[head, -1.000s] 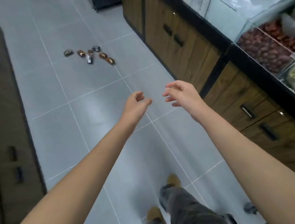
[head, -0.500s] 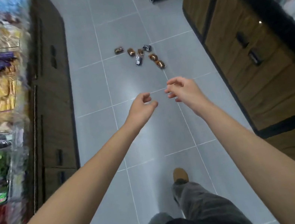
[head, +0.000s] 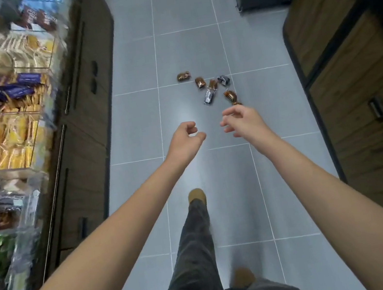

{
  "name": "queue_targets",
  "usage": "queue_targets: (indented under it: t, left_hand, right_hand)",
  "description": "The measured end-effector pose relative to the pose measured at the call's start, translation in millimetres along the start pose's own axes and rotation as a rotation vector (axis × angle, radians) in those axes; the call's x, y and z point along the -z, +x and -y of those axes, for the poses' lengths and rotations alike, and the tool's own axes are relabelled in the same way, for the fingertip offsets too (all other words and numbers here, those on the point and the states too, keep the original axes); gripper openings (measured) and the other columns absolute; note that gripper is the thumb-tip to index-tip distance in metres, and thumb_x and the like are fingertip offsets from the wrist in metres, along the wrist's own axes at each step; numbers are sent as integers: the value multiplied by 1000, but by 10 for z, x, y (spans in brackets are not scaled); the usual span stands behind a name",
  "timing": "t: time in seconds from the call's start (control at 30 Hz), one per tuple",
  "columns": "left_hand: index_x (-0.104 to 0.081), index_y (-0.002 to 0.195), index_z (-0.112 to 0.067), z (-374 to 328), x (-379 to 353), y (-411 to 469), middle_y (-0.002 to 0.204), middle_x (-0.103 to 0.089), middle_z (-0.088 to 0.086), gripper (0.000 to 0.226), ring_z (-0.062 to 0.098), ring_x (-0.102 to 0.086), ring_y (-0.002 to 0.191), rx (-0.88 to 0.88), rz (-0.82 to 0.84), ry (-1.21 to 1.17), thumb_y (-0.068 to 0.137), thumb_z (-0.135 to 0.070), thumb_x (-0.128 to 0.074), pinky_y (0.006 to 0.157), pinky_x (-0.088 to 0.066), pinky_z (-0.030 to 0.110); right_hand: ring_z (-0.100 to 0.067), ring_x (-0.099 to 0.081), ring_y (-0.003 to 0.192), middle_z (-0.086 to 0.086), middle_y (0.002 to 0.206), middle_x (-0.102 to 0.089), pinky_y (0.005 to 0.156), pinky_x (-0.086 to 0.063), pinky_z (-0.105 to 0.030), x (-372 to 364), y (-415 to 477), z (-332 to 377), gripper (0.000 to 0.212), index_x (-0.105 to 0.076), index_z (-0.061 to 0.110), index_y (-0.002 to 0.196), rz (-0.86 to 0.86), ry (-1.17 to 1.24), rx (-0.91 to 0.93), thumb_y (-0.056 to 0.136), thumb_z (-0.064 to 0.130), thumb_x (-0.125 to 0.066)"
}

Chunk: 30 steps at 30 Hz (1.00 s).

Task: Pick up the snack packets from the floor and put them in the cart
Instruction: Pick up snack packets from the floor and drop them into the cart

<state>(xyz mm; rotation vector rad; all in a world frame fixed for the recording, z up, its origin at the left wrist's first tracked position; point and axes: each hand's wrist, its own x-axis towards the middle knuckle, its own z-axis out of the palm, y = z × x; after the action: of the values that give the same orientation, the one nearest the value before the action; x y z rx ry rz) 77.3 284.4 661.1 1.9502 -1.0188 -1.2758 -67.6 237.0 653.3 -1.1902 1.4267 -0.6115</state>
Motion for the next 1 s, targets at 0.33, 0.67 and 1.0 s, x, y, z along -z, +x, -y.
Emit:
queue_targets:
  t: [0.33,0.67,1.0]
  left_hand:
    - [-44,134,-11,-901,341,1759,133,-51,3,45,12,-51,101,-38,171,86,91,-15,-57,82,-37,22]
    - [-47,131,-9,-1704,-224,3026,128,-53,3,42,13,-53,94,-139,340,211,90,-10,-57,74,-39,19]
    - [-46,131,-11,-2358,-1070,4399,114,-50,-4,40,11,-49,96,-154,518,481,92,-13,-55,77,-33,16]
  right_hand:
    - [-9,-56,66,-3,87,-63,56,-42,-13,-2,1506,648,16,-57,14,103,-157,57,-84,91,6,-50]
    - [-11,-55,67,-3,84,-63,47,-37,-3,586,2540,721,18,-58,14,101,-339,155,-198,89,3,-52]
    - [3,-56,49,-22,87,-61,44,-36,-4,1354,3870,581,20,-58,1,103,-417,252,-312,89,-5,-46]
